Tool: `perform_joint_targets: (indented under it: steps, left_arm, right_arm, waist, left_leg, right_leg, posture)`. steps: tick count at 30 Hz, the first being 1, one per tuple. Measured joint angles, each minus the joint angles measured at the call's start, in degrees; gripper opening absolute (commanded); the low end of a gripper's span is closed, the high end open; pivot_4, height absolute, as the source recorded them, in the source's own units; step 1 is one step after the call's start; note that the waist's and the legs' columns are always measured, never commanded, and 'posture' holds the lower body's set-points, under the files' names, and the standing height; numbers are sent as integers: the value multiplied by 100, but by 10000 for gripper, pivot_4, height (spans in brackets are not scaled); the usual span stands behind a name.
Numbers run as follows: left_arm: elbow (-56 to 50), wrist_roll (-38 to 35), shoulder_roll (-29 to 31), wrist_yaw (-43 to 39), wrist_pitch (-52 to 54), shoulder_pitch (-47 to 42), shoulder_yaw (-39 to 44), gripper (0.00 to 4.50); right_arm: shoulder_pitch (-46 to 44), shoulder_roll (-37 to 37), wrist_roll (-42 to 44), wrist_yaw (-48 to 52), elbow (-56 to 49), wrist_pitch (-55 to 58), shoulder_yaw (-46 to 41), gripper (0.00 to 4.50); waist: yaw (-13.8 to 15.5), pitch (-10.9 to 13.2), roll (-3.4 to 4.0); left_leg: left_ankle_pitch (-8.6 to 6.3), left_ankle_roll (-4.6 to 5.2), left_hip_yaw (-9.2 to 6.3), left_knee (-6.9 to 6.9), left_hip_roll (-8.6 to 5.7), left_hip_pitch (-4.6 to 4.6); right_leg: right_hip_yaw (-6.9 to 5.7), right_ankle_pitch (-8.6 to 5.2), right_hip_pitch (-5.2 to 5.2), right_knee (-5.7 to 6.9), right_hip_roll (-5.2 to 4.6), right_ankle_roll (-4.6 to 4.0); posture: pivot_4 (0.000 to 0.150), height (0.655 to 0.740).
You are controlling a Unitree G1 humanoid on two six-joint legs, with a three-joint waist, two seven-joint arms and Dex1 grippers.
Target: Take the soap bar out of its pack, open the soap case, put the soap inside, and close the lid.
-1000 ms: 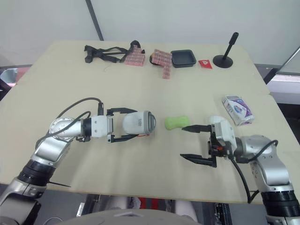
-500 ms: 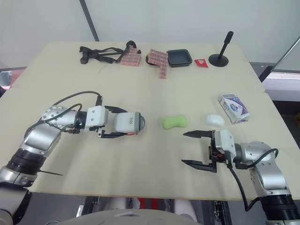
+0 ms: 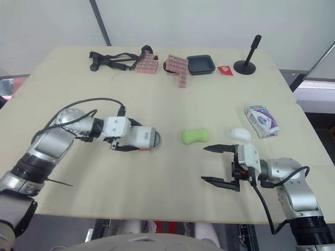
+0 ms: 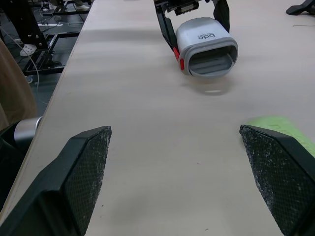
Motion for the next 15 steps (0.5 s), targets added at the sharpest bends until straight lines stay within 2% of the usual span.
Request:
perform_joint_targets:
  steps: [15]
  left_arm:
    - [234, 450, -3, -329, 366, -571, -328, 34711]
  right_arm:
    - [103, -1, 0, -167, -22, 1, 85, 44881]
  waist:
    - [41, 0, 0]
  left_leg:
    - [0, 0, -2, -2, -1, -1]
  right_leg:
    - [-4, 0, 5, -6, 1, 0]
  posture:
    - [1500, 7400]
